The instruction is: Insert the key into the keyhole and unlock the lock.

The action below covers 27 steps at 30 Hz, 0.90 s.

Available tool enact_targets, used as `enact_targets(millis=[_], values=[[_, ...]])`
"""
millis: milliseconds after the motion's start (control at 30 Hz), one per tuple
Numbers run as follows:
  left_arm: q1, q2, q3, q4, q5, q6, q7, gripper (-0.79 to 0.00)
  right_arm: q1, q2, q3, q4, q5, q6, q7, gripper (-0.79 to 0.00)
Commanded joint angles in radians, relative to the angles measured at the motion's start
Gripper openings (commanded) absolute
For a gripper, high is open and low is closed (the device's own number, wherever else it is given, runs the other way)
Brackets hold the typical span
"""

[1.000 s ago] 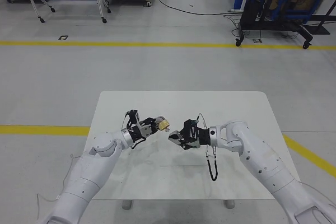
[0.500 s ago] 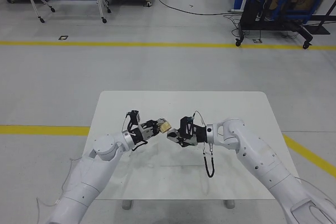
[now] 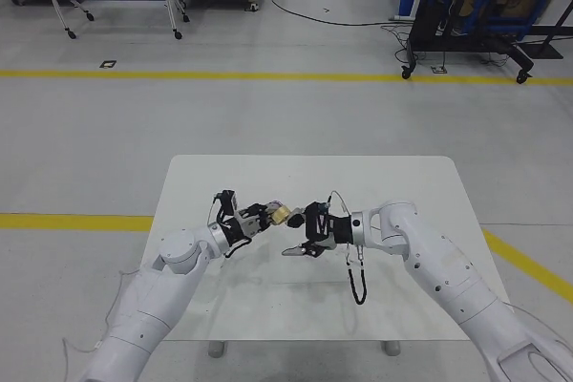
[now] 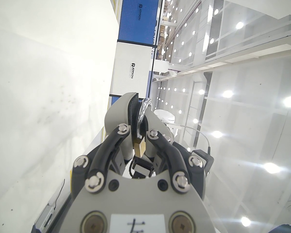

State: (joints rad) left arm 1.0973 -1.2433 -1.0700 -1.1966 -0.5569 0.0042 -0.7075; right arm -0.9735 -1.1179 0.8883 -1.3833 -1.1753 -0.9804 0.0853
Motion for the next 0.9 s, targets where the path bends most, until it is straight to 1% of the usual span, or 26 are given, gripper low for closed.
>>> enact_targets(millis=[0,100,233,267,400,467,500,533,567,633,667,700,800,867], values=[[0.01,-0.001,-0.009,-0.005,-0.011,0.02,0.053,-0.785,-0.011,0.001,-0.002,-0.02,-0.01,0.003,-0.004,0.0],[0.021,-0.001,-0.019,-0.022,-0.012,0.042,0.099,-0.785,-0.038,0.01,0.017,-0.065,-0.073,0.021,-0.019,0.0],[0.03,-0.002,-0.02,-0.047,0.008,0.054,0.14,-0.785,-0.083,0.022,0.053,-0.116,-0.146,0.098,-0.051,0.0],[0.032,-0.002,-0.02,-0.052,0.01,0.06,0.153,-0.785,-0.095,0.024,0.064,-0.132,-0.178,0.145,-0.049,0.0],[0.032,-0.009,-0.012,-0.075,-0.005,0.116,0.213,-0.785,-0.157,0.023,0.066,-0.207,-0.329,0.398,-0.037,0.0],[0.024,-0.012,-0.004,-0.084,-0.003,0.154,0.229,-0.785,-0.169,0.019,0.046,-0.219,-0.363,0.44,-0.051,-0.049],[0.021,-0.013,-0.001,-0.089,0.0,0.168,0.236,-0.785,-0.169,0.017,0.041,-0.215,-0.373,0.455,-0.058,-0.108],[0.019,-0.014,0.002,-0.093,0.001,0.177,0.241,-0.785,-0.166,0.015,0.035,-0.207,-0.386,0.468,-0.054,-0.191],[0.017,-0.015,0.003,-0.096,0.001,0.183,0.245,-0.785,-0.161,0.012,0.028,-0.201,-0.4,0.48,-0.044,-0.246],[0.016,-0.017,0.004,-0.102,0.002,0.192,0.248,-0.785,-0.154,0.007,0.013,-0.193,-0.423,0.496,-0.036,-0.332],[0.016,-0.017,0.004,-0.103,0.003,0.195,0.249,-0.785,-0.15,0.005,0.007,-0.189,-0.436,0.498,-0.034,-0.363],[0.016,-0.017,0.004,-0.105,0.005,0.198,0.248,-0.785,-0.147,0.004,0.003,-0.186,-0.452,0.506,-0.031,-0.372],[0.017,-0.017,0.002,-0.105,0.01,0.204,0.245,-0.785,-0.146,0.001,-0.008,-0.181,-0.492,0.528,-0.031,-0.459],[0.016,-0.018,0.003,-0.106,0.018,0.208,0.244,-0.785,-0.149,-0.001,-0.013,-0.181,-0.522,0.55,-0.025,-0.477]])
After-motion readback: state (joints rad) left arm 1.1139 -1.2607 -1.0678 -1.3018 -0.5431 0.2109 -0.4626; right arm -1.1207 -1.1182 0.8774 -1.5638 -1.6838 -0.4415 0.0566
